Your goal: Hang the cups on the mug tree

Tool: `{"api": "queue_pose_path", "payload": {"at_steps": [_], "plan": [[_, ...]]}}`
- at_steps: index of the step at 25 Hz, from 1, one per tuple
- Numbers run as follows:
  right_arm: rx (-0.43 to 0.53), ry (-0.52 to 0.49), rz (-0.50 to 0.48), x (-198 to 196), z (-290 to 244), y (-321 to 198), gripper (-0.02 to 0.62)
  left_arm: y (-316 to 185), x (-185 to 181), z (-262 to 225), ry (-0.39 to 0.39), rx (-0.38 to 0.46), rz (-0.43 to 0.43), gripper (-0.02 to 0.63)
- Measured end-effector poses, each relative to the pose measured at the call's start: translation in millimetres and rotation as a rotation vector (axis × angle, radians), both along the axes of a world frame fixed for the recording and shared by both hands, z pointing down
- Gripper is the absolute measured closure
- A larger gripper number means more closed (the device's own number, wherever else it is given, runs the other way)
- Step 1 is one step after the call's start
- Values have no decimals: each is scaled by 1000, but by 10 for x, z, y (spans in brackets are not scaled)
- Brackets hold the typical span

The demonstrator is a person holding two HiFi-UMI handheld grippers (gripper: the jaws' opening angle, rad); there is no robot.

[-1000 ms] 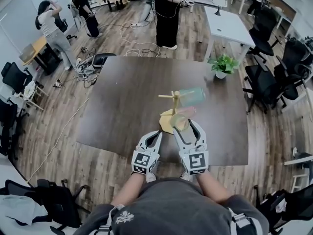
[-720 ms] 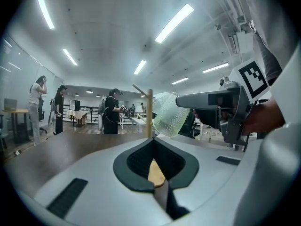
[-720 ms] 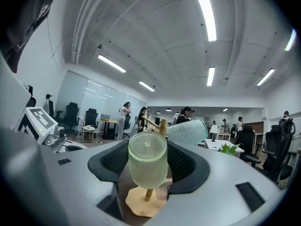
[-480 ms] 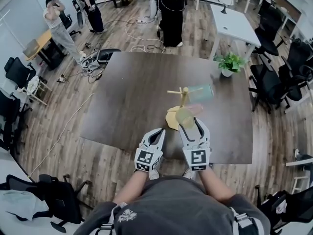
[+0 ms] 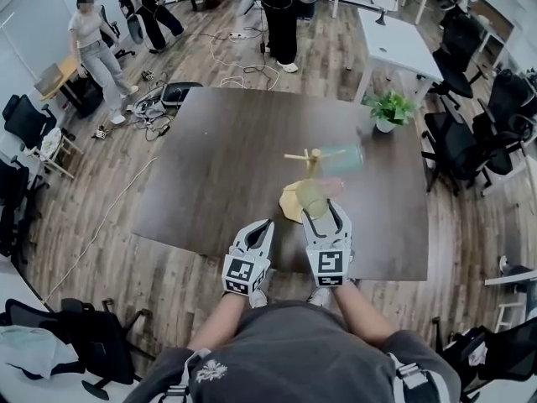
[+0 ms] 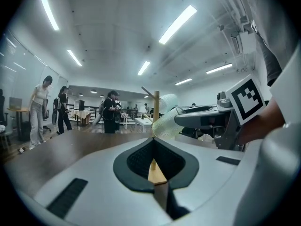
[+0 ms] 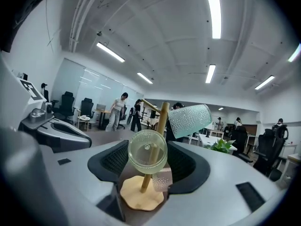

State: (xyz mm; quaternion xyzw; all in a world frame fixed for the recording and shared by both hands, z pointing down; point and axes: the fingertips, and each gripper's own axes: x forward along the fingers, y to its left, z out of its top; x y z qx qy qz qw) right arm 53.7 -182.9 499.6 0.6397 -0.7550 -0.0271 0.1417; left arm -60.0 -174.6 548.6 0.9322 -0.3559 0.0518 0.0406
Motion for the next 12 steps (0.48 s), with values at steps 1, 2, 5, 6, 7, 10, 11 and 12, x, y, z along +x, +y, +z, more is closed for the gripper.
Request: {"api": "queue_pose_path", "payload": {"at_steps": [1, 2, 5, 6, 7, 10, 11, 12], "plan": [[-2, 1, 3, -7, 14, -1, 322, -3, -17, 0, 1, 0, -3, 601], [-3, 1, 7, -15, 23, -3, 322, -9, -34, -3, 2, 1, -6, 601], [-10, 2, 20, -22, 45, -10, 322, -28, -62, -11, 4, 1, -10, 601], [-12, 3, 24, -19, 59, -8, 322, -27, -65, -10, 4, 1, -9, 601], [-14, 4, 27, -17, 74, -4, 322, -23, -66, -8, 5, 2, -8, 601], [-19, 12, 34, -15, 119, 13, 322, -12, -86, 9, 7, 2, -7, 601], [-23, 12, 38, -14, 134, 18, 322, -14, -101, 12, 7, 1, -10, 601], [-28, 12, 42, -13, 146, 22, 322, -17, -117, 10, 8, 1, -13, 601]]}}
